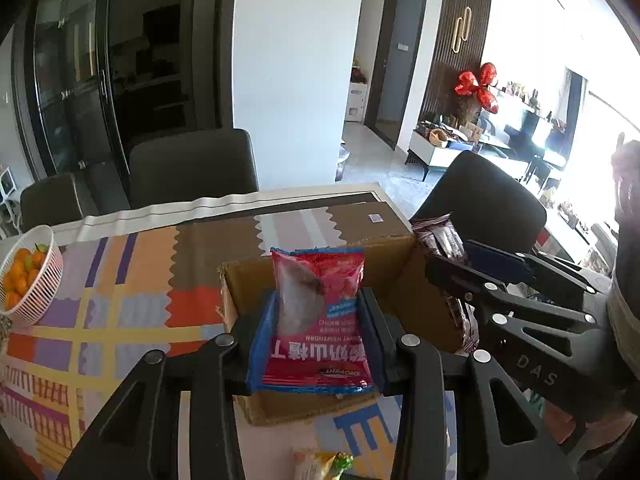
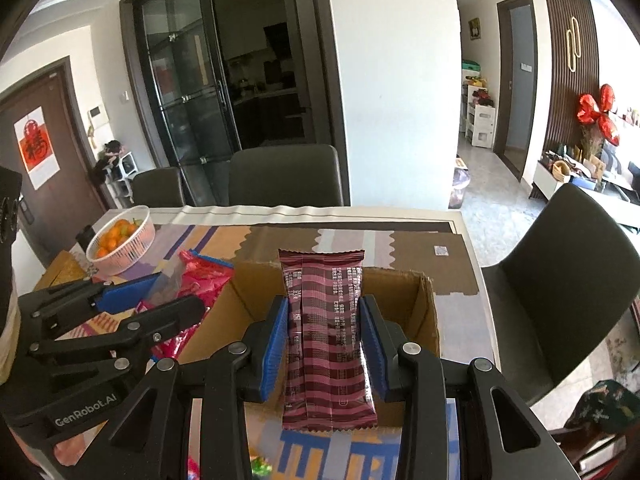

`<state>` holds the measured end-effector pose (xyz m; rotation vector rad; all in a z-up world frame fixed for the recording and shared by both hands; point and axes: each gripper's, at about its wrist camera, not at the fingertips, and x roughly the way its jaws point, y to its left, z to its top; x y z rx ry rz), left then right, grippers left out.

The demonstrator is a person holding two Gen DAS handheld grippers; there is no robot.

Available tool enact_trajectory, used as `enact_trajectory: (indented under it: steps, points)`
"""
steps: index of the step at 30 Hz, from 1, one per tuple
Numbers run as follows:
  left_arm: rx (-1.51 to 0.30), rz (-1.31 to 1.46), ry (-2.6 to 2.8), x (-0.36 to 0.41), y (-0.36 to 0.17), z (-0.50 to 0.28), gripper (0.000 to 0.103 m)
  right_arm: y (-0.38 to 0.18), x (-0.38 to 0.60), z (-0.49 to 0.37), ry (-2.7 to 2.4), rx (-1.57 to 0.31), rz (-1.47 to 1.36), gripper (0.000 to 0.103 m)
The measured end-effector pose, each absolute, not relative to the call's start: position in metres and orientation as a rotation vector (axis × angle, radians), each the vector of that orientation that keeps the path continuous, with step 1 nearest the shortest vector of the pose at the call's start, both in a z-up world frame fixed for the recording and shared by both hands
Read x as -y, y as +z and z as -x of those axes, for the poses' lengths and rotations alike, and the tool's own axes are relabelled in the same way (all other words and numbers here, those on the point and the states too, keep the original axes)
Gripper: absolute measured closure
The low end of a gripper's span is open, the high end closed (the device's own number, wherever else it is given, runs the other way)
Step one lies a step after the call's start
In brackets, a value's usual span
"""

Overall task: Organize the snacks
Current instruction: 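Carry the maroon bar into the box with the right gripper while the left carries the pink bag, then move the right gripper back to the red wafer on the mat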

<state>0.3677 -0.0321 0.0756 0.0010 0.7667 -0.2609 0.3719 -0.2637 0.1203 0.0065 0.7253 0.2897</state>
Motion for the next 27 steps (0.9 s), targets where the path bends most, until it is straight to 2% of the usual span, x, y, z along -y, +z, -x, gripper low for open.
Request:
enact_trajectory:
  steps: [1, 3, 4, 27]
  points:
    - [-0.767, -0.002, -0.248, 0.032, 0.075, -0.369, 0.053, 0.119, 0.264, -0.375, 0.283, -0.721, -0.005, 0.058]
    - [-0.755, -0.005, -0.235, 0.032, 0.076, -0.367, 0.047, 0.117, 0.267, -0.377, 0.242, -0.716, 0.0, 0.044]
    - [-0.752, -0.01, -0.229, 0.031, 0.076, -0.366, 0.047, 0.116, 0.269, -0.376, 0.223, -0.715, -0.001, 0.043]
    - [-0.724, -0.027, -0.153, 0.005, 0.066, -0.249, 0.04, 0.106, 0.266, -0.281, 0.234, -0.703, 0.039, 0.043]
